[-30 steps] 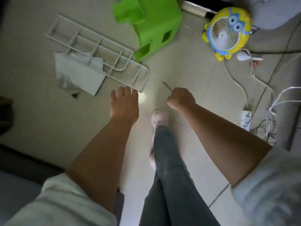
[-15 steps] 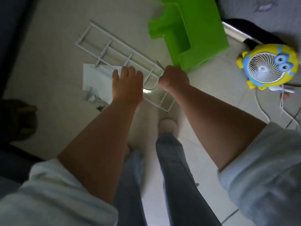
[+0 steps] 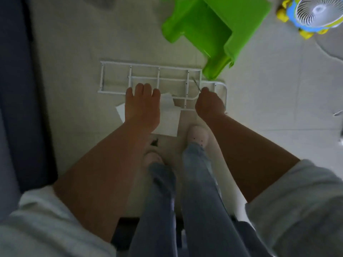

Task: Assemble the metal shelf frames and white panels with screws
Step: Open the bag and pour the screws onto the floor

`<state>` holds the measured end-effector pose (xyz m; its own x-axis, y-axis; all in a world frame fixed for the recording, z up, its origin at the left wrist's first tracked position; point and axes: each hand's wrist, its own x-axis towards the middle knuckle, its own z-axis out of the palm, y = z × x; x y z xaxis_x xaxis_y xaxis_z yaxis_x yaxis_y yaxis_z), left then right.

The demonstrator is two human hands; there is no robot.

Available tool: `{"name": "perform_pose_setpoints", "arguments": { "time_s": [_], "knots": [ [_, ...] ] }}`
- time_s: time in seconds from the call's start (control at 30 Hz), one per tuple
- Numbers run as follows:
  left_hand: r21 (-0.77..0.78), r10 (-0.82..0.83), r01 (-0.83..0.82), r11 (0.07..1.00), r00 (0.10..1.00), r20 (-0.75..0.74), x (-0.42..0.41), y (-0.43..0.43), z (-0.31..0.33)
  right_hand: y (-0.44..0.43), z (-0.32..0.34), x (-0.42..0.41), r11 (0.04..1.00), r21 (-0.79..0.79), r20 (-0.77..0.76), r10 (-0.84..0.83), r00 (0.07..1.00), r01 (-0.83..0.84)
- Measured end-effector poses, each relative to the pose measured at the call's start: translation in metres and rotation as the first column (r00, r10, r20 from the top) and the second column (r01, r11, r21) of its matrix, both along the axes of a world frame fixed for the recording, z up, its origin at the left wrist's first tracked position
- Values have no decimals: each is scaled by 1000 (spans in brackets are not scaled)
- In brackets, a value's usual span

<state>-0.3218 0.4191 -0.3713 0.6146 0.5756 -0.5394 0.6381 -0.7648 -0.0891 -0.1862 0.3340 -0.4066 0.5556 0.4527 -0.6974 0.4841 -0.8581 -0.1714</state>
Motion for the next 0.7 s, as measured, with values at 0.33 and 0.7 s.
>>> {"name": "perform_pose_setpoints", "arguments": {
  "time_s": [0.33, 0.7],
  "knots": [
    [-82, -257, 251, 965, 964, -74, 18, 72, -18, 17, -19, 2, 979, -91, -97, -193, 976, 184],
    [-51, -626, 627, 777, 779, 33, 17, 184, -46, 94, -46, -50, 761, -113, -10, -644, 765, 639]
  ]
}}
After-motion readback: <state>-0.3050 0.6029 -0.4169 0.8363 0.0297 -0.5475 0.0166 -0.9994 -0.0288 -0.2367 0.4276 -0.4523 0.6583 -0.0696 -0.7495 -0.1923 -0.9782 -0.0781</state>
